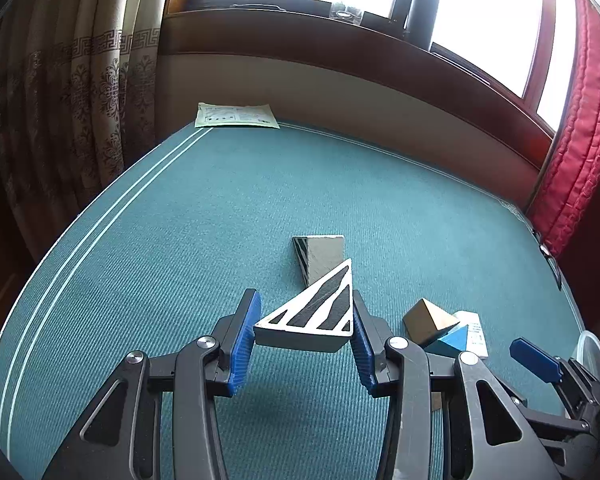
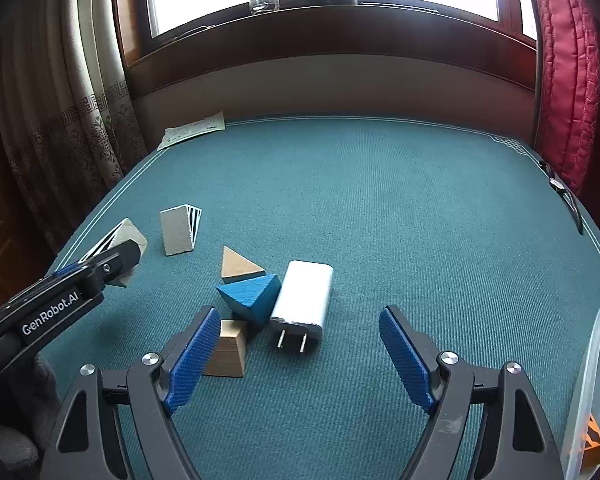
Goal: Organize rigid objects
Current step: 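Grasp the white charger plug with the right gripper while the left gripper holds the prism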
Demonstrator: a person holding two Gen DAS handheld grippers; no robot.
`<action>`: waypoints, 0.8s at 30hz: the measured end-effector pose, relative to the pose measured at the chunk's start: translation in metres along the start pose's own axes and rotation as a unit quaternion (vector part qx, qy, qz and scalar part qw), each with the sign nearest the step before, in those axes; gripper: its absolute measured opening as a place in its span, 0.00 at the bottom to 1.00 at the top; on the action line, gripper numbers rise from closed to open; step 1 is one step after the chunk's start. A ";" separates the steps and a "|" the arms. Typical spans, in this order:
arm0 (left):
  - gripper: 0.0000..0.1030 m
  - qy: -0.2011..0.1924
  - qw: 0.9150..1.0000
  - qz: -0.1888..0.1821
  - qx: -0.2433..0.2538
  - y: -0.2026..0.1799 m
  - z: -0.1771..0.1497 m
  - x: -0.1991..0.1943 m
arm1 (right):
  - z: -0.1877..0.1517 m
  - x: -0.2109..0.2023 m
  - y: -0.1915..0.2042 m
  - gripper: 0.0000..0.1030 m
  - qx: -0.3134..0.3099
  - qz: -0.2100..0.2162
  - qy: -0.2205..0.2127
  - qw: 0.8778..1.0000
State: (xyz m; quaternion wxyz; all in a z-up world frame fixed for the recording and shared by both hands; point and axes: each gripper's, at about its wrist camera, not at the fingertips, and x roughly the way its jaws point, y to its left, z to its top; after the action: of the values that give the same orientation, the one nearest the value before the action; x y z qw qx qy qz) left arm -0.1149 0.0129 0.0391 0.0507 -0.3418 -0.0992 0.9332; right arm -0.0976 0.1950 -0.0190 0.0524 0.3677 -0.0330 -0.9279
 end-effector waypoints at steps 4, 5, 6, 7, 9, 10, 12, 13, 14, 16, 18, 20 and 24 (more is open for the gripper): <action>0.43 -0.002 1.000 -0.002 -0.002 0.001 0.001 -0.002 | 0.003 0.002 0.008 0.75 -0.009 0.002 -0.002 1.000; 0.43 -0.002 1.000 -0.002 -0.003 0.001 0.001 -0.002 | 0.003 0.005 0.007 0.75 -0.008 -0.006 0.001 1.000; 0.43 -0.002 1.000 -0.003 -0.004 0.001 0.001 -0.002 | 0.002 0.008 0.005 0.74 -0.004 -0.017 0.005 1.000; 0.43 -0.002 1.000 -0.003 -0.004 0.001 0.001 -0.002 | 0.002 0.010 0.003 0.73 0.001 -0.023 0.009 1.000; 0.43 -0.002 1.000 -0.003 -0.004 0.001 0.001 -0.002 | 0.001 0.013 -0.004 0.73 0.014 -0.022 0.017 1.000; 0.43 -0.001 1.000 -0.003 -0.003 0.001 0.001 -0.002 | 0.000 0.015 -0.006 0.73 0.020 -0.017 0.021 0.999; 0.43 -0.001 1.000 -0.004 -0.002 0.000 0.000 -0.003 | 0.000 0.016 -0.007 0.73 0.025 -0.007 0.025 0.999; 0.43 -0.002 1.000 -0.004 -0.001 -0.001 -0.001 -0.003 | 0.001 0.016 -0.006 0.73 0.023 -0.005 0.024 0.999; 0.43 -0.002 1.000 -0.005 -0.001 -0.001 -0.001 -0.004 | 0.001 0.017 -0.004 0.73 0.020 -0.004 0.023 1.000; 0.43 -0.003 1.000 -0.004 -0.002 -0.001 -0.001 -0.004 | 0.003 0.019 0.001 0.73 0.011 -0.003 0.021 1.000; 0.43 -0.001 1.000 -0.004 -0.002 -0.002 -0.001 -0.004 | 0.003 0.024 0.003 0.73 0.003 -0.007 0.024 1.000; 0.43 -0.001 1.000 -0.004 -0.003 -0.002 -0.001 -0.005 | 0.003 0.031 0.001 0.73 0.004 -0.018 0.033 0.999; 0.43 0.000 1.000 -0.004 -0.004 -0.002 -0.001 -0.004 | 0.005 0.032 -0.016 0.73 0.034 -0.031 0.038 0.998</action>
State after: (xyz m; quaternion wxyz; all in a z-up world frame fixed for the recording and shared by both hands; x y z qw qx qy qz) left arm -0.1106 0.0144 0.0413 0.0532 -0.3415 -0.1041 0.9326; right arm -0.1254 0.2066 -0.0392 0.0126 0.4047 -0.0514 -0.9129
